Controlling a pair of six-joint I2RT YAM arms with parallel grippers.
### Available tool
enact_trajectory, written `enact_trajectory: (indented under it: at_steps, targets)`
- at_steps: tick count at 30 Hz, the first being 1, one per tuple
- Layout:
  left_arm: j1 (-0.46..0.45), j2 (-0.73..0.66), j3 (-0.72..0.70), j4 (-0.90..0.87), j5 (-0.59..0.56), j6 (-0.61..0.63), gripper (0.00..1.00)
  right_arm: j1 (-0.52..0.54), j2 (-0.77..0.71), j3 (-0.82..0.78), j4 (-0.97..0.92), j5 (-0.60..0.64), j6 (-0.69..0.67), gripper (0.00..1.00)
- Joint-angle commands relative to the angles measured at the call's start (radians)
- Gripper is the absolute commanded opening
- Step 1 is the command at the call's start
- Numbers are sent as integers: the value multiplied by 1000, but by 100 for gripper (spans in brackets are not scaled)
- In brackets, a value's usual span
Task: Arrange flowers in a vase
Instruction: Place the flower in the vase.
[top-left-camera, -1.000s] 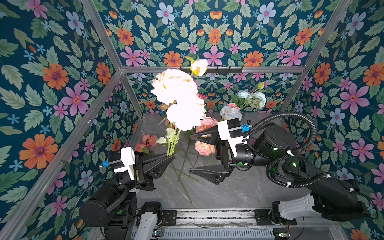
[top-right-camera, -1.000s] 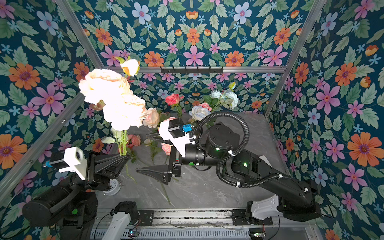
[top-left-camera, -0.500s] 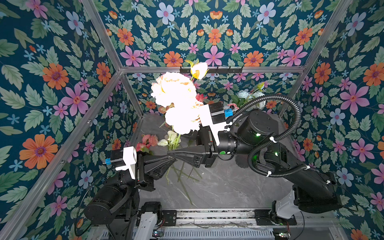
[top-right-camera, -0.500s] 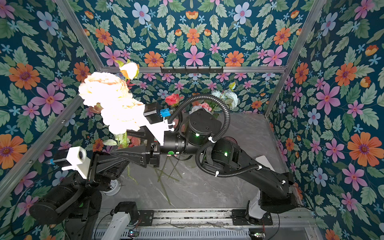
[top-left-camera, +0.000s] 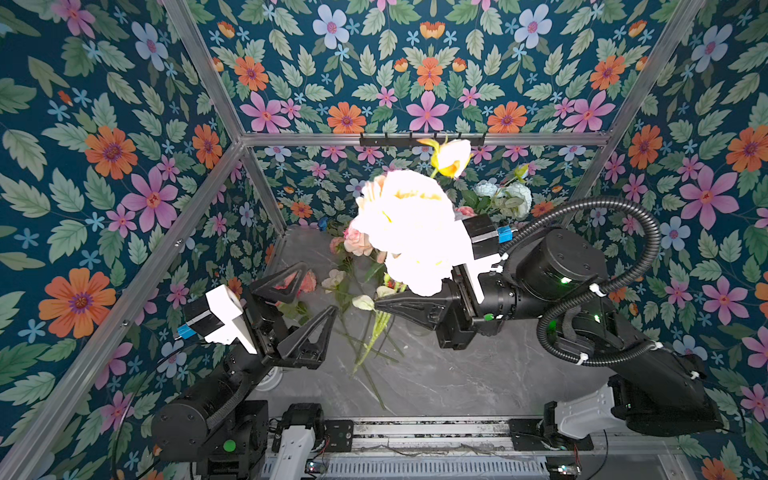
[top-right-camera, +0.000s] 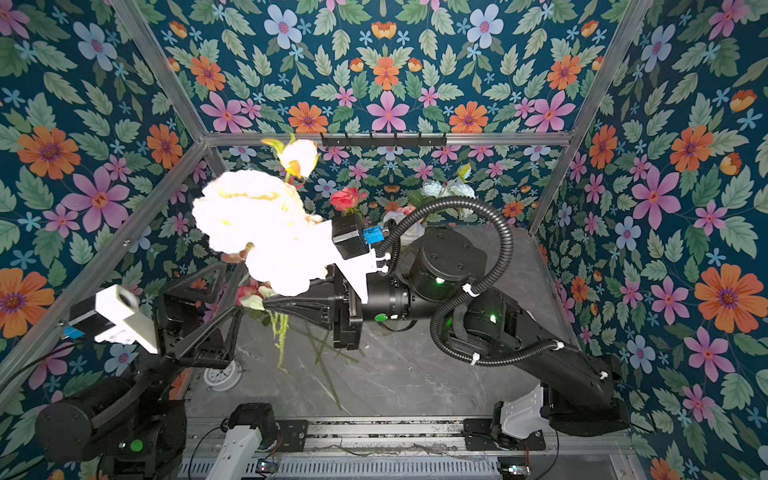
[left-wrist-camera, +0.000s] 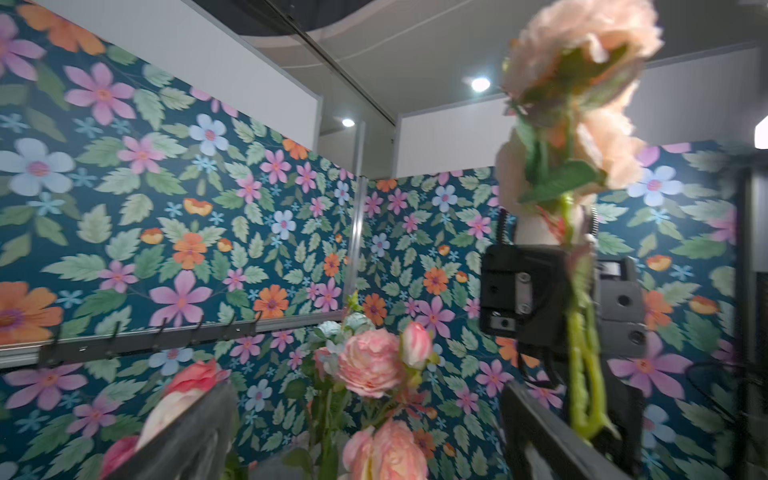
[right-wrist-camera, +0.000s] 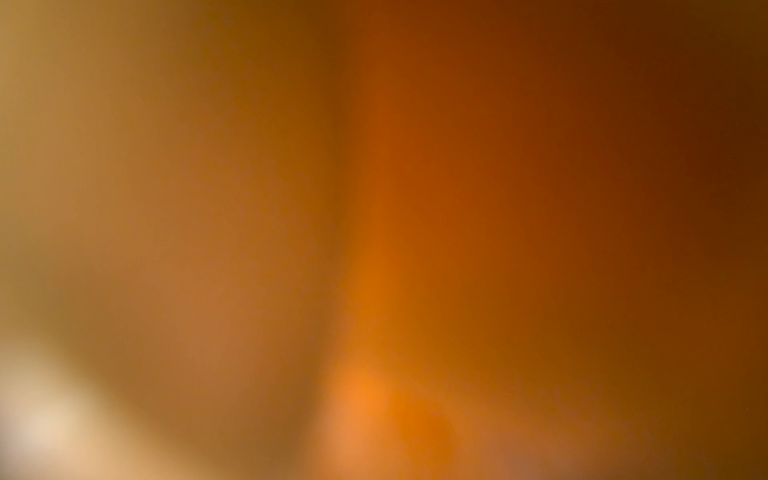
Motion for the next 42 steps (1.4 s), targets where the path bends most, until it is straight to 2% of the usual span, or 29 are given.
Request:
enact_trajectory:
  at_steps: [1, 6, 8, 11, 14, 17, 19, 23, 25, 37, 42]
  targets:
    - [1, -8, -8, -151, -235, 104, 100, 1, -86, -80, -23, -65, 49, 0]
    - [1, -16, -52, -162, -312, 86, 99, 0, -270, -264, -78, 15, 51, 0]
    - [1, -34, -78, -164, -346, 90, 99, 0, -352, -342, -114, 83, 29, 0]
    - [1, -63, -126, -168, -388, 88, 100, 0, -470, -483, -107, 266, -27, 0]
    - [1, -80, -201, -159, -399, 65, 99, 0, -553, -612, -13, 489, -164, 0]
    - [1, -66, -271, -159, -381, 37, 99, -11, -560, -666, 113, 586, -307, 0]
    - [1, -53, -298, -172, -384, 24, 99, -95, -540, -661, 161, 545, -316, 0]
    - [1, -39, -342, -173, -376, 19, 99, -360, -503, -653, 234, 332, -188, 0]
    - [1, -36, -359, -181, -372, 23, 99, -413, -482, -656, 272, 293, -169, 0]
    - [1, -13, -426, -192, -345, 20, 99, -437, -388, -667, 410, 248, -148, 0]
    - [1, -7, -433, -196, -329, 27, 99, -439, -371, -689, 400, 249, -121, 0]
